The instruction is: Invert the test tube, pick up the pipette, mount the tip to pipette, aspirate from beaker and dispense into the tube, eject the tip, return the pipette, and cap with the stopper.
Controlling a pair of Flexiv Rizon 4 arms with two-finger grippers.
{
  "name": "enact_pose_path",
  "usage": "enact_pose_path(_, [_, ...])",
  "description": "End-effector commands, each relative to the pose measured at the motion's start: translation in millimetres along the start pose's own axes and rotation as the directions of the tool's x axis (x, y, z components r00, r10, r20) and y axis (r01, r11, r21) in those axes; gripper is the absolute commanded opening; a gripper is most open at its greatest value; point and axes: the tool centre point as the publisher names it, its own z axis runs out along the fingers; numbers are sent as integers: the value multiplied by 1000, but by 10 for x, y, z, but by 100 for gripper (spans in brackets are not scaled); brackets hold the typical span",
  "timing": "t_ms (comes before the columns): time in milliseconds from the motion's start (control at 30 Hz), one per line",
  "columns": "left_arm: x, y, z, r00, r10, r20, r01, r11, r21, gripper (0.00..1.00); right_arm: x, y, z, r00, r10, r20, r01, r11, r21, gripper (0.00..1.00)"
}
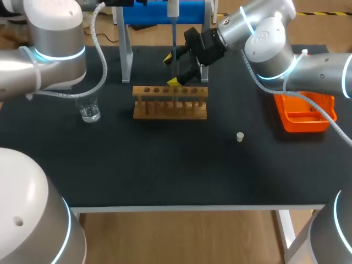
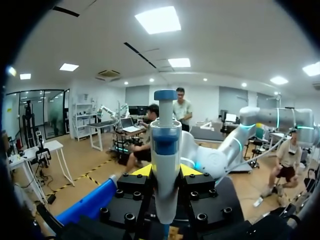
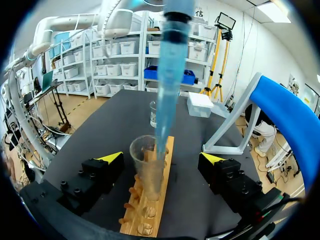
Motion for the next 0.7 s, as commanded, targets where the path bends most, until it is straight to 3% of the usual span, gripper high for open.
enact_pose_path(33, [-45,39,32,1000,2,-7,-2,1000,6,0,2,3,-10,1000,0,-1,0,1000,2,100])
enact_pose_path(700, [-39,199,27,1000,-25,-8,25,1000,10,0,2,3,-10,1000,0,-1,0,1000,2,100])
